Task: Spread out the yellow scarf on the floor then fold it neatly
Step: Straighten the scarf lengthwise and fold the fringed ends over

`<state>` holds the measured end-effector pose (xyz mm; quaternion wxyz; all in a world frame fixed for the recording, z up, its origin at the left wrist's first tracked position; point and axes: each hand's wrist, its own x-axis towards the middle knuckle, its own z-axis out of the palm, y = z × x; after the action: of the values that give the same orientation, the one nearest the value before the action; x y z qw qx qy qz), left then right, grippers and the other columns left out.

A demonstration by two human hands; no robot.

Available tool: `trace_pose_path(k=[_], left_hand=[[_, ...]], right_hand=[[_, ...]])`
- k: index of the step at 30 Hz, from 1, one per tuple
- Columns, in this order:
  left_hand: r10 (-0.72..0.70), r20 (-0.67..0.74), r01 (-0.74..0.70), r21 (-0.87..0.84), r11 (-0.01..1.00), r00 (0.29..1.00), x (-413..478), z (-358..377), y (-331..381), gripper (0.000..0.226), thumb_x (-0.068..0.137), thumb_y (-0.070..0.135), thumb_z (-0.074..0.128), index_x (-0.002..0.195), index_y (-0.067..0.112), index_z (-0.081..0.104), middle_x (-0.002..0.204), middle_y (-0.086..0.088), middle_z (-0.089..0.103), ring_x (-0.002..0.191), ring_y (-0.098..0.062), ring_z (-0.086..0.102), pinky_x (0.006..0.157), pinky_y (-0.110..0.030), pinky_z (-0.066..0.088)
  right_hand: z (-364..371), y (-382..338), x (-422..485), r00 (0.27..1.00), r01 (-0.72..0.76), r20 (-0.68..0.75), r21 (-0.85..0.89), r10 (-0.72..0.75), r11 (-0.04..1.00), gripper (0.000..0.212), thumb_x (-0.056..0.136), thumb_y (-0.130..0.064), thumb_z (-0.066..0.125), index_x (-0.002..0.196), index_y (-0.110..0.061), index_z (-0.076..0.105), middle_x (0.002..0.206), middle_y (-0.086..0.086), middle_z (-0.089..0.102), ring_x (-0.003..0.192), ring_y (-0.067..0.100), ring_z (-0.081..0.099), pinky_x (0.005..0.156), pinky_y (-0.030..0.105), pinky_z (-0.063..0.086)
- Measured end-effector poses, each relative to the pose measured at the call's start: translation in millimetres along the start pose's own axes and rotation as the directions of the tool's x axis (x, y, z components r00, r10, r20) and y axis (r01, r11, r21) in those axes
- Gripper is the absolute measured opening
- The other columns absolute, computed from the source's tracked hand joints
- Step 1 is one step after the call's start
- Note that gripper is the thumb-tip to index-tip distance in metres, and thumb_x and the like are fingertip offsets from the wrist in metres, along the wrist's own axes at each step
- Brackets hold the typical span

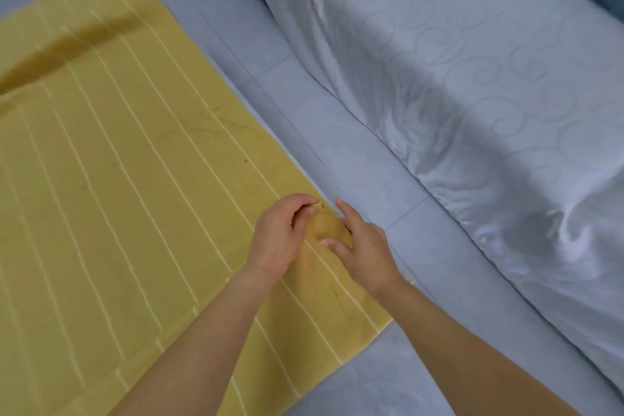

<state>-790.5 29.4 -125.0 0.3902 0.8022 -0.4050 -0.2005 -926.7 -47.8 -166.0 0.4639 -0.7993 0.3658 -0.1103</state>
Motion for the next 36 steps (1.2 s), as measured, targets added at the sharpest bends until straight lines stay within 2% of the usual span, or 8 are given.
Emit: trace_pose_path(k=[5, 7, 11, 16, 20, 25, 30, 36], left_hand=[[-0.084, -0.057, 0.081, -0.063, 0.995, 0.995, 7, 0, 2, 0.015, 0.090, 0.008, 0.058, 0.101, 0.012, 0.068, 0.094, 0.013, 0.064, 0.087, 0.004, 0.056, 0.080, -0.003, 0.038], [-0.090, -0.061, 0.088, -0.040, 0.995, 0.994, 12, 4, 0, 0.016, 0.091, 0.007, 0.057, 0.102, 0.011, 0.067, 0.095, 0.010, 0.064, 0.087, -0.001, 0.056, 0.080, -0.005, 0.039], [-0.096, 0.018, 0.094, 0.091, 0.991, 0.995, 16, 19, -8, 0.022, 0.092, 0.010, 0.053, 0.112, 0.010, 0.063, 0.109, -0.002, 0.065, 0.099, -0.018, 0.059, 0.089, -0.022, 0.041], [0.029, -0.028, -0.012, 0.481, 0.876, 0.999, -3, 31, -13, 0.047, 0.092, 0.031, 0.038, 0.131, 0.007, 0.046, 0.134, -0.011, 0.050, 0.123, -0.028, 0.045, 0.104, -0.041, 0.036], [0.050, 0.070, -0.082, 0.609, 0.789, 0.996, -51, 42, -19, 0.058, 0.094, 0.038, 0.032, 0.142, 0.006, 0.030, 0.151, -0.012, 0.030, 0.140, -0.022, 0.021, 0.112, -0.045, 0.016], [-0.085, 0.188, -0.069, 0.687, 0.723, 0.978, -66, 54, -38, 0.068, 0.093, 0.052, 0.024, 0.148, 0.012, 0.018, 0.156, -0.005, 0.014, 0.144, -0.021, 0.008, 0.113, -0.050, 0.008], [-0.080, 0.189, -0.042, 0.566, 0.823, 0.979, -72, 34, -34, 0.065, 0.094, 0.051, 0.016, 0.147, 0.017, 0.000, 0.154, 0.004, -0.004, 0.143, -0.012, -0.006, 0.116, -0.042, -0.001], [-0.191, 0.022, 0.129, 0.660, 0.740, 0.981, -144, -44, -73, 0.066, 0.095, 0.048, 0.025, 0.148, 0.013, 0.013, 0.155, -0.002, 0.012, 0.143, -0.015, 0.012, 0.113, -0.041, 0.007]], right_hand=[[-13, 20, -14, 0.996, 0.038, -0.071, -0.164, -0.050, 0.986, 0.037, 0.079, -0.048, 0.061, 0.090, -0.014, 0.065, 0.052, -0.015, 0.049, 0.055, 0.023, 0.054, 0.065, 0.031, 0.042], [-19, 28, -22, 0.988, 0.082, -0.108, -0.240, -0.110, 0.967, 0.040, 0.081, -0.051, 0.051, 0.073, -0.012, 0.060, 0.043, -0.016, 0.032, 0.042, 0.021, 0.040, 0.060, 0.027, 0.036], [-20, 33, -31, 0.956, 0.086, -0.210, -0.463, -0.204, 0.882, 0.035, 0.084, -0.043, 0.045, 0.067, -0.014, 0.056, 0.040, -0.007, 0.045, 0.036, 0.020, 0.044, 0.064, 0.032, 0.048], [-17, 27, -35, 0.936, 0.135, -0.182, -0.606, -0.301, 0.784, 0.044, 0.083, -0.043, 0.045, 0.112, -0.013, 0.061, 0.103, 0.003, 0.065, 0.095, 0.018, 0.057, 0.092, 0.037, 0.034], [-2, 28, -52, 0.939, 0.325, 0.136, -0.651, -0.316, 0.686, 0.066, 0.094, -0.056, 0.026, 0.139, -0.010, 0.042, 0.148, 0.006, 0.037, 0.135, 0.019, 0.036, 0.107, 0.047, 0.024], [-2, 38, -59, 0.970, 0.234, 0.217, -0.705, -0.111, 0.669, 0.074, 0.094, -0.060, 0.010, 0.145, -0.011, 0.029, 0.153, 0.005, 0.024, 0.141, 0.020, 0.021, 0.110, 0.049, 0.017], [-5, 33, -68, 0.960, 0.247, 0.275, -0.734, -0.056, 0.632, 0.074, 0.094, -0.060, 0.014, 0.145, -0.009, 0.029, 0.153, 0.007, 0.026, 0.142, 0.020, 0.018, 0.112, 0.047, 0.014], [14, -21, -61, 0.902, 0.400, 0.415, -0.705, -0.116, 0.586, 0.072, 0.094, -0.057, 0.017, 0.145, -0.007, 0.028, 0.153, 0.009, 0.025, 0.142, 0.022, 0.018, 0.113, 0.046, 0.010]])
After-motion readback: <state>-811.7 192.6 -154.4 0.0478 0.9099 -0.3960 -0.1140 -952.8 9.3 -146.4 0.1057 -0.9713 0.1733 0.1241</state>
